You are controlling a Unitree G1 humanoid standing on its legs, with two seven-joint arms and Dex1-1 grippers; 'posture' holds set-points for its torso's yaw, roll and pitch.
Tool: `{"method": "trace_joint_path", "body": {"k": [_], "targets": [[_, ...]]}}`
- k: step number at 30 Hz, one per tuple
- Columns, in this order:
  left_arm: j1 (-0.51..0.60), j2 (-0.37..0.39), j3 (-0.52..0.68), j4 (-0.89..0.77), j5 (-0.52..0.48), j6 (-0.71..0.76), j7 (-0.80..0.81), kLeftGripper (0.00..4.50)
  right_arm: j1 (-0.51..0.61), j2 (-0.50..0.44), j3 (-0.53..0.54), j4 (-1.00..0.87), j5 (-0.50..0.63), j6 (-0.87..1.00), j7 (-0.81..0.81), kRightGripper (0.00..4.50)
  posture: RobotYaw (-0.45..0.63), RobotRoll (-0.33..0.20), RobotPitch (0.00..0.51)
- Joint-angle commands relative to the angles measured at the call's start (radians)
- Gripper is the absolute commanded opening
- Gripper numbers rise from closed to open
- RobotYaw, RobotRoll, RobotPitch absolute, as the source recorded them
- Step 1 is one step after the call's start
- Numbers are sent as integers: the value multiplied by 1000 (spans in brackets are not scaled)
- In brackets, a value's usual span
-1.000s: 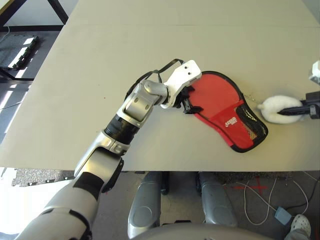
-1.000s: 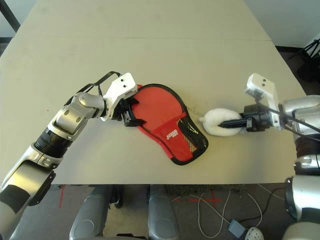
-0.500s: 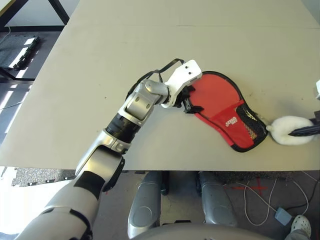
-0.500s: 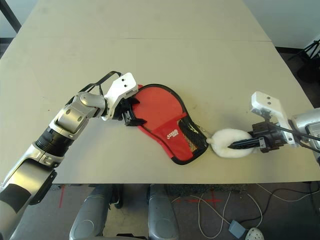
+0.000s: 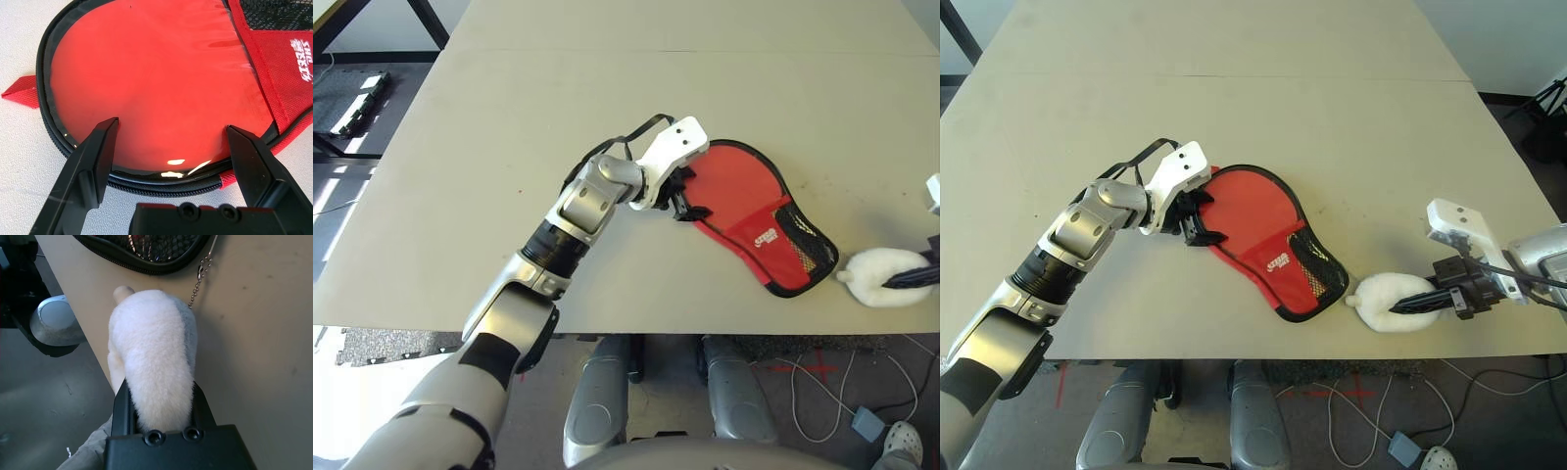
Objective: Store the ping-pong paddle in its case and zip it.
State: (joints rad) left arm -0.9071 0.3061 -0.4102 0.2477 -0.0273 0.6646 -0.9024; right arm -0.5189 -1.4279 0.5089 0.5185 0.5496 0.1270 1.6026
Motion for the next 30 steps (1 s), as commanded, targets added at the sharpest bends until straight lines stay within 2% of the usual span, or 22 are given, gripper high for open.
{"method": "trace_joint_path", "body": {"k": [1,4,5,6,9,16,19,23,26,30], "targets": [[21,-3,-27,39,28,20,11,4500,14,-22,29,8,-2,-20,12,357,-43,0,302],[21,-5,-26,39,27,18,11,4500,-38,37,-20,79,-49,-22,12,356,-43,0,303],[21,-5,-26,38,27,18,11,4500,-54,47,-26,96,-55,-19,12,1078,-43,0,304],[21,-5,-26,37,27,18,11,4500,-72,56,-32,115,-66,-17,12,1306,-43,0,303],[21,-3,-25,28,24,20,7,4500,-185,108,-74,232,-205,-28,3,2324,-41,0,300],[11,10,-3,-11,9,39,-6,4500,-314,115,-122,283,-142,12,12,4465,-40,0,294],[-6,32,28,-50,-12,61,-17,4500,-365,136,-169,324,-116,51,12,4465,-40,0,292],[-36,72,121,-129,-74,121,-28,4500,-467,246,-346,448,-101,122,-35,4465,-40,0,288],[-42,88,194,-179,-126,142,-22,4500,-477,303,-441,493,-119,117,-124,4465,-37,0,286],[-50,79,362,-230,-226,182,44,4500,-451,379,-567,520,-116,85,-280,4465,-35,0,285]]}}
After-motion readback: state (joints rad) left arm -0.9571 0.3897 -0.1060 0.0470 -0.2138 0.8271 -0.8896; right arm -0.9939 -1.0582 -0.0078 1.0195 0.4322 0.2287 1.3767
